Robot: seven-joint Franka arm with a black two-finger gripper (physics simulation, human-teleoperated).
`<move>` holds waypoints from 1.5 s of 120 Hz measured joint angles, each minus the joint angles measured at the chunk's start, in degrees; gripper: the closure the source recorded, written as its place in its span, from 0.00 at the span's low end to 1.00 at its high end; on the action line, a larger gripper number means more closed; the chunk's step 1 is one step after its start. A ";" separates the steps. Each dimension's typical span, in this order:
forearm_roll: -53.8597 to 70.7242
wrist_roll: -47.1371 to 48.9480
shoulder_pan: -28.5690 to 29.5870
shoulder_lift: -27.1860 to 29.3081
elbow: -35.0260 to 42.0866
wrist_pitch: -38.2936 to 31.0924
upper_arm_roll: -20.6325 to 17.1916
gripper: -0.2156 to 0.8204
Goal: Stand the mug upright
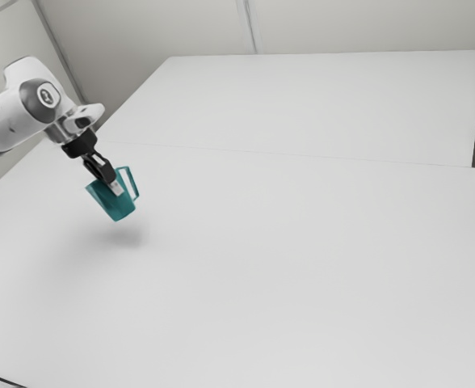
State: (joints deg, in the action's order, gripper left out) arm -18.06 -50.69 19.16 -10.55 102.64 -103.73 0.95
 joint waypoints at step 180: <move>21.28 39.61 -19.56 15.56 25.63 -15.53 -2.05 0.96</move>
State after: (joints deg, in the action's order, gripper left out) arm 3.22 -11.08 -0.40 5.01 128.28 -119.26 -1.11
